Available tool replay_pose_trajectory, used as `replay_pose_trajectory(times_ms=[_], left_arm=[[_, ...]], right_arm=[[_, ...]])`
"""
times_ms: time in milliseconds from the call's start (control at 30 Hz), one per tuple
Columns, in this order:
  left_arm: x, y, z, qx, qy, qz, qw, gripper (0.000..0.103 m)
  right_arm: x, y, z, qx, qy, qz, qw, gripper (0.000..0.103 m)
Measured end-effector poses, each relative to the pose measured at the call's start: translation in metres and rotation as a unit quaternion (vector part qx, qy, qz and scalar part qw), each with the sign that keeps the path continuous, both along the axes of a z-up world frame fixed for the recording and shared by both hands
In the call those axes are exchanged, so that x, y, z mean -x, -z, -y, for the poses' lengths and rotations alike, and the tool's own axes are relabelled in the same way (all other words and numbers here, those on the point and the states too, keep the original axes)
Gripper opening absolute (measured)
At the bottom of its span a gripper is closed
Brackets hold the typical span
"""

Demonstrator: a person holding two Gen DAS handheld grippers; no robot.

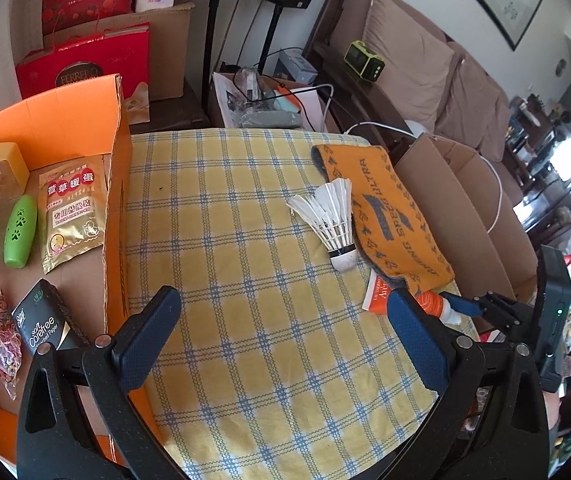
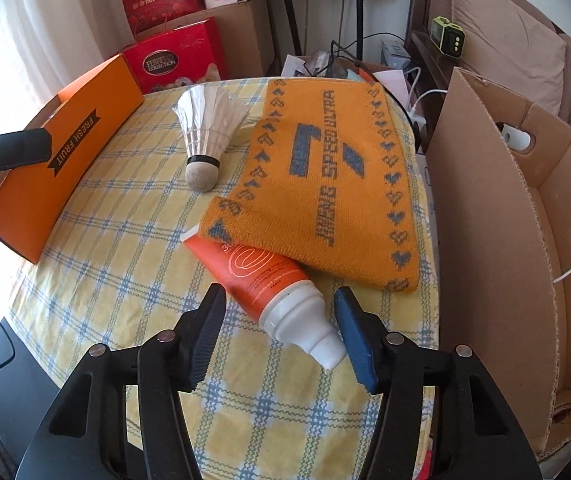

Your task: Organize objects

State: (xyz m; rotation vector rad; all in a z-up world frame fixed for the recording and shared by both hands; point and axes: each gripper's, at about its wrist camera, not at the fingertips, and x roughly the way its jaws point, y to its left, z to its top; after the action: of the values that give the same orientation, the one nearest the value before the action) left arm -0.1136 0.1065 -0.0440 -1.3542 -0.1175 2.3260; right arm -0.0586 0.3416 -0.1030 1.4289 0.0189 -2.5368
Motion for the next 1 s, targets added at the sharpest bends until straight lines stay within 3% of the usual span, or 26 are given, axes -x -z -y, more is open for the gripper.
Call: replay_pose_trajectory(times_ms=[200,367,600,700,1000], left_arm=[[-0.001,-0.003,-0.004,-0.002,0.007,-0.001,1.0,0.103],[-0.003,-0.002,-0.008,-0.002,0.012,0.002,0.9999,0.103],[-0.004,0.0,-0.014,0.0,0.016,0.001,0.9999,0.103],[-0.004,-0.002,-0.018,0.0,0.015,-0.002,0.9999,0.103],[0.006,-0.001,-0.035,0.002,0.018,-0.001,0.9998,0.103]], right_arm=[[-0.008,0.002,0.016,0.0,-0.026,0.01,1.0,0.045],[-0.004,0.003,0.021,-0.012,-0.014,0.0,1.0,0.053],[0.008,0.01,0.027,-0.006,-0.002,-0.013,1.0,0.054],[0.008,0.011,0.028,-0.005,0.007,-0.023,1.0,0.041],[-0.006,0.006,0.031,0.035,0.0,-0.026,0.999,0.04]])
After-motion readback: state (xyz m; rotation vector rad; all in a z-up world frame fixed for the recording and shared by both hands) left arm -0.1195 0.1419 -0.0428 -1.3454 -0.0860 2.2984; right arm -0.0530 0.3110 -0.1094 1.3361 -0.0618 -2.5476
